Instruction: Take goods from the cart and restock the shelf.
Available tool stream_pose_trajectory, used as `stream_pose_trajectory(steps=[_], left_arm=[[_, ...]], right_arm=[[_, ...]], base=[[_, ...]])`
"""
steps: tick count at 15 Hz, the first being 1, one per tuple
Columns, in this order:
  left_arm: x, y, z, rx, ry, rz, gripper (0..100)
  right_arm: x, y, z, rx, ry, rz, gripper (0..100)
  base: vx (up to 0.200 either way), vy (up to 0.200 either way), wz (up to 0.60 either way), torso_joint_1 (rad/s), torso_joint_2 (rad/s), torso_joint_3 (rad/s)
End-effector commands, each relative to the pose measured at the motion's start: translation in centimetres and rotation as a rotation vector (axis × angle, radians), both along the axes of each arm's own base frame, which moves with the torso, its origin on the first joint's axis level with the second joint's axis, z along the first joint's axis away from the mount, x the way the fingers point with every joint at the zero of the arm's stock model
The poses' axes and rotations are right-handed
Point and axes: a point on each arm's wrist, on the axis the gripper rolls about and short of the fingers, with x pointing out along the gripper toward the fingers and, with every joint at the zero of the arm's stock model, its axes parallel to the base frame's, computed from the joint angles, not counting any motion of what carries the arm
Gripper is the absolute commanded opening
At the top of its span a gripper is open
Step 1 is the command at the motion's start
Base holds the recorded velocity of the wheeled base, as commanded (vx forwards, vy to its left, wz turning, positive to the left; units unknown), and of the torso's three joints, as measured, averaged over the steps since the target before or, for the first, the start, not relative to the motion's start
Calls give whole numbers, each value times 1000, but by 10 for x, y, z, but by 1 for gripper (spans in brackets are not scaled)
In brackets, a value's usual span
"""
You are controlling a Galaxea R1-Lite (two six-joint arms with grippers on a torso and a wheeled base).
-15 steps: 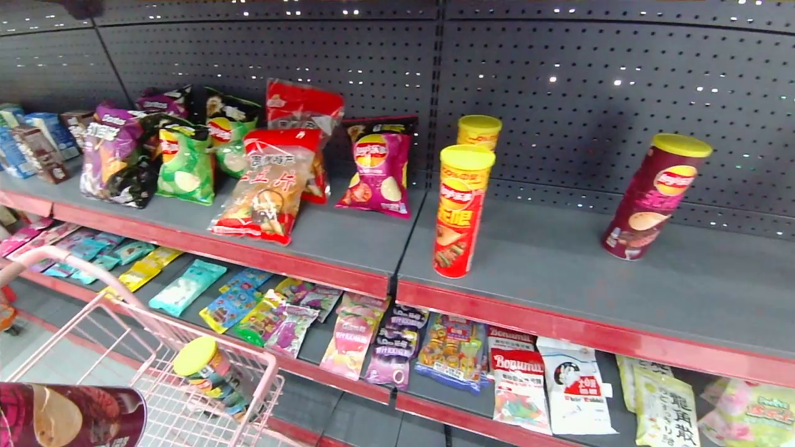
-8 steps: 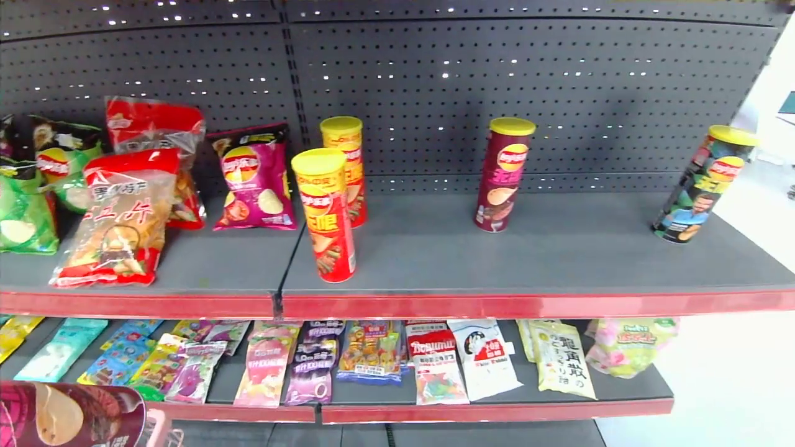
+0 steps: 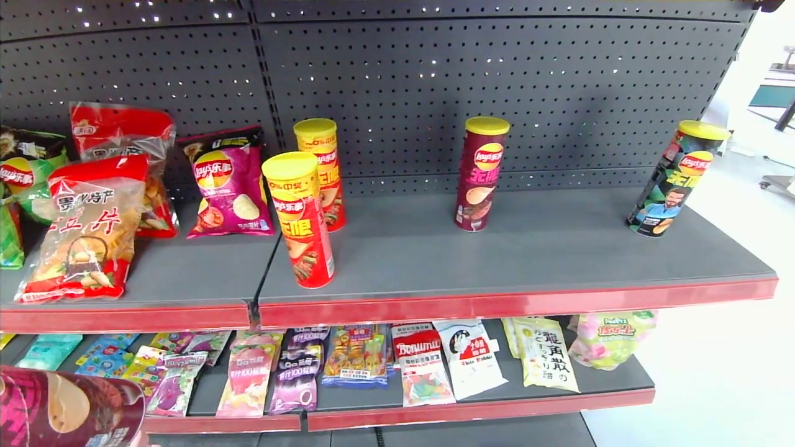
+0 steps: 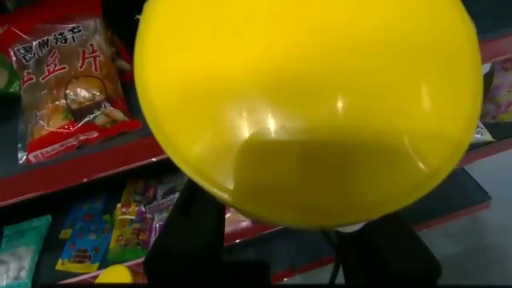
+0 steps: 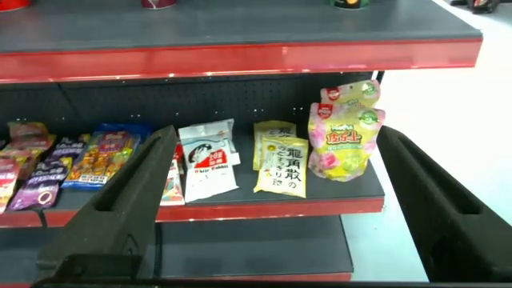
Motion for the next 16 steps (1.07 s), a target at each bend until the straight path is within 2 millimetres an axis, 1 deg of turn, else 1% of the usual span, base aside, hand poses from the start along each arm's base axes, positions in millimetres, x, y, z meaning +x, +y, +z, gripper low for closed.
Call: stream_pose_trajectory(steps=[1,6,11,16], left_arm=[[4,0,0,2,16,-2,0],[7,0,0,3,31,-2,0],[4,-1,0,1,17,-29,0],[-10,-2,-4,-23,-34,-108,0]], right_arm=[[0,0,0,-1,1,2,100],[0,0,0,-1,1,3,100],[0,0,0,2,1,2,100],[1,0,2,-30,5,22,100]], base=[[200,0,0,2,-2,2],[200,0,0,-2,-1,1],[0,0,0,0,0,0],[0,0,0,0,0,0]])
